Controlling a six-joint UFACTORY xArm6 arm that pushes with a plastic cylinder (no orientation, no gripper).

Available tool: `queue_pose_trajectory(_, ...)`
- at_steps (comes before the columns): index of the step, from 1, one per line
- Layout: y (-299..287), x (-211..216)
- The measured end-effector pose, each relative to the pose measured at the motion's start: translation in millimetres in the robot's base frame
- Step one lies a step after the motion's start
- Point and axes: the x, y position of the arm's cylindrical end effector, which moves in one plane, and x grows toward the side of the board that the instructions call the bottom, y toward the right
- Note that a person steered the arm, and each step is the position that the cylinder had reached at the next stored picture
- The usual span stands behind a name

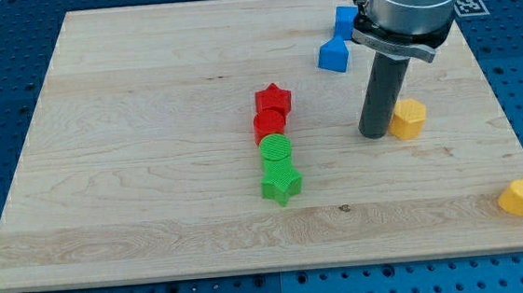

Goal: Move the yellow hexagon near to the yellow heart

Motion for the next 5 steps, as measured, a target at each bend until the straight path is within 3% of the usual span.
queue_pose_trajectory(1, 0, -29)
queue_pose_trajectory(5, 83, 7)
